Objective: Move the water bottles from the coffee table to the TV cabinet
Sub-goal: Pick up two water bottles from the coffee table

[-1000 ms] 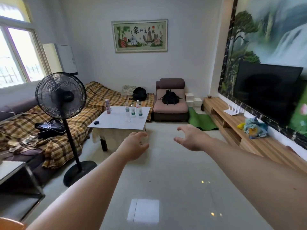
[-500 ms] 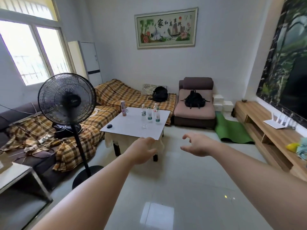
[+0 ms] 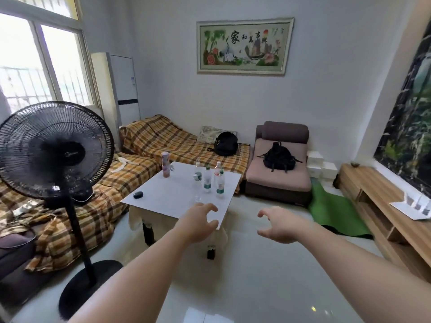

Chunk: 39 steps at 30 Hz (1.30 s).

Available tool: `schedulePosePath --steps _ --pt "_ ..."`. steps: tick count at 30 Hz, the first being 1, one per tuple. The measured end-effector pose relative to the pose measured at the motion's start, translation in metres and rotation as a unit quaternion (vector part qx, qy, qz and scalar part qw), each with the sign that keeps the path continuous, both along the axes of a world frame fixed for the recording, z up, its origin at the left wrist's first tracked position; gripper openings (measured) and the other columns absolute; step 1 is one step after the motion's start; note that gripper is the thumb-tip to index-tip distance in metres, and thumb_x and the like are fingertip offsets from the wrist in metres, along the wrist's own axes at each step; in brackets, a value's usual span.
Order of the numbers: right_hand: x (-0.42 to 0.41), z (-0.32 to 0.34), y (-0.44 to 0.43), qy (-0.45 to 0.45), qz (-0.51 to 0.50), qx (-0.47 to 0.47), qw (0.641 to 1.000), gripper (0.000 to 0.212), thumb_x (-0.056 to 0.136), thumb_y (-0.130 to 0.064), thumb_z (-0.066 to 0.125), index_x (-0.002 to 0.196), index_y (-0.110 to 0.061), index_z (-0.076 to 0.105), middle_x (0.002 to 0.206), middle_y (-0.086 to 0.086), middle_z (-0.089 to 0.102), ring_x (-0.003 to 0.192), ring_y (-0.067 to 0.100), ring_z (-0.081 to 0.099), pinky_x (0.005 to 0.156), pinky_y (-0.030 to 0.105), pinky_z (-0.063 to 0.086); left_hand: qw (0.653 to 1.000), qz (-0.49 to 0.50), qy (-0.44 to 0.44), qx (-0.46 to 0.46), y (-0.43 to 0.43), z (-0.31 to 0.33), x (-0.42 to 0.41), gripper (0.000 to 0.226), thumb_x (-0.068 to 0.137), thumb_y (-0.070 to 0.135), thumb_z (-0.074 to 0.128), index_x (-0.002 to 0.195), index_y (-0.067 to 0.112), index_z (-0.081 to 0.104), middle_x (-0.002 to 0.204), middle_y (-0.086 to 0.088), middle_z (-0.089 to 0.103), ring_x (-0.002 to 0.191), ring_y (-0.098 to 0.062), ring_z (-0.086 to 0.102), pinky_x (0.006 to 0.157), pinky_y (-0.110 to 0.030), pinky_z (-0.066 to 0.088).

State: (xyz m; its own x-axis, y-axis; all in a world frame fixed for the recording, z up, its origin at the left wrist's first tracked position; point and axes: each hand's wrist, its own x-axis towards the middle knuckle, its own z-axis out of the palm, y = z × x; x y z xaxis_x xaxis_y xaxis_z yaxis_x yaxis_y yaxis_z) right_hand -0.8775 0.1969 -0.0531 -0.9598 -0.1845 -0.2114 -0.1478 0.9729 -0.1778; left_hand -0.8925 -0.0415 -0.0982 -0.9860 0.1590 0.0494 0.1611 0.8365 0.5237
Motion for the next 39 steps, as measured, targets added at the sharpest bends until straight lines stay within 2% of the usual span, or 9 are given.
schedulePosePath --steps 3,7,13,19,22,26,30,33,39 --pt "-0.072 -0.011 -0.013 -0.038 -0.008 -0.028 0.999 0.059 0.088 -0.046 0.056 0.140 -0.023 0.038 0.145 0.007 0.039 0.128 0.023 0.044 0.104 0.036 0.039 1.000 0.004 -0.014 -0.012 -0.013 -0.017 -0.072 0.039 0.087 0.038 0.052 0.126 0.035 0.049 0.133 0.003 0.049 0.109 -0.015 0.055 0.095 -0.036 0.048" --pt "-0.156 -0.008 -0.028 0.001 -0.018 -0.060 0.998 0.059 0.088 -0.047 0.056 0.139 -0.022 0.040 0.143 0.007 0.042 0.127 0.023 0.045 0.101 0.036 0.040 0.999 -0.004 -0.031 -0.020 -0.021 -0.018 -0.160 0.040 0.088 0.038 0.053 0.127 0.034 0.047 0.136 0.001 0.046 0.118 -0.019 0.050 0.098 -0.039 0.046" --pt "-0.259 -0.011 -0.031 0.013 -0.024 -0.062 0.998 0.057 0.087 -0.049 0.055 0.137 -0.025 0.040 0.138 0.007 0.043 0.118 0.025 0.051 0.097 0.039 0.044 0.999 -0.016 -0.040 -0.026 -0.018 -0.024 -0.254 0.041 0.086 0.039 0.052 0.126 0.034 0.048 0.134 -0.001 0.048 0.119 -0.022 0.048 0.101 -0.042 0.044" --pt "-0.356 -0.032 -0.002 -0.066 0.022 -0.003 0.998 0.061 0.088 -0.047 0.056 0.141 -0.028 0.034 0.139 0.007 0.047 0.123 0.024 0.048 0.100 0.037 0.041 0.997 -0.006 -0.060 -0.049 -0.005 -0.038 -0.338 0.041 0.089 0.035 0.052 0.130 0.029 0.048 0.136 -0.002 0.046 0.119 -0.022 0.049 0.101 -0.039 0.044" --pt "-0.418 -0.036 0.019 -0.073 0.046 0.020 0.996 0.062 0.089 -0.045 0.055 0.143 -0.027 0.032 0.142 0.005 0.046 0.125 0.023 0.046 0.099 0.033 0.039 0.996 0.002 -0.057 -0.075 0.006 -0.035 -0.392 0.042 0.090 0.034 0.054 0.131 0.029 0.047 0.141 -0.001 0.044 0.117 -0.022 0.052 0.101 -0.037 0.044" --pt "-0.515 -0.028 0.047 -0.054 0.070 -0.021 0.996 0.060 0.090 -0.042 0.056 0.142 -0.025 0.034 0.143 0.005 0.045 0.125 0.021 0.047 0.090 0.028 0.037 0.994 0.047 -0.059 -0.084 0.027 -0.024 -0.469 0.042 0.089 0.033 0.054 0.131 0.030 0.047 0.143 -0.001 0.043 0.117 -0.022 0.052 0.098 -0.035 0.043" --pt "-0.594 -0.029 0.071 -0.062 0.083 -0.032 0.994 0.063 0.090 -0.043 0.056 0.144 -0.023 0.032 0.145 0.006 0.043 0.125 0.023 0.047 0.093 0.031 0.041 0.990 0.065 -0.077 -0.103 0.056 -0.020 -0.534 0.042 0.088 0.033 0.054 0.129 0.029 0.048 0.136 -0.002 0.049 0.114 -0.022 0.054 0.096 -0.036 0.046" --pt "-0.644 -0.032 0.082 -0.060 0.090 -0.039 0.993 0.062 0.090 -0.043 0.057 0.144 -0.022 0.034 0.139 0.006 0.049 0.114 0.021 0.052 0.083 0.028 0.040 0.990 0.070 -0.087 -0.089 0.073 -0.022 -0.576 0.042 0.088 0.033 0.056 0.129 0.029 0.049 0.136 -0.002 0.050 0.115 -0.021 0.054 0.098 -0.036 0.045" --pt "-0.716 -0.048 0.080 -0.046 0.130 -0.037 0.990 0.060 0.089 -0.043 0.056 0.142 -0.024 0.035 0.140 0.003 0.048 0.120 0.021 0.050 0.097 0.034 0.044 0.987 0.097 -0.107 -0.076 0.074 -0.051 -0.644 0.042 0.087 0.032 0.057 0.128 0.029 0.049 0.136 -0.002 0.049 0.115 -0.021 0.054 0.098 -0.037 0.046"
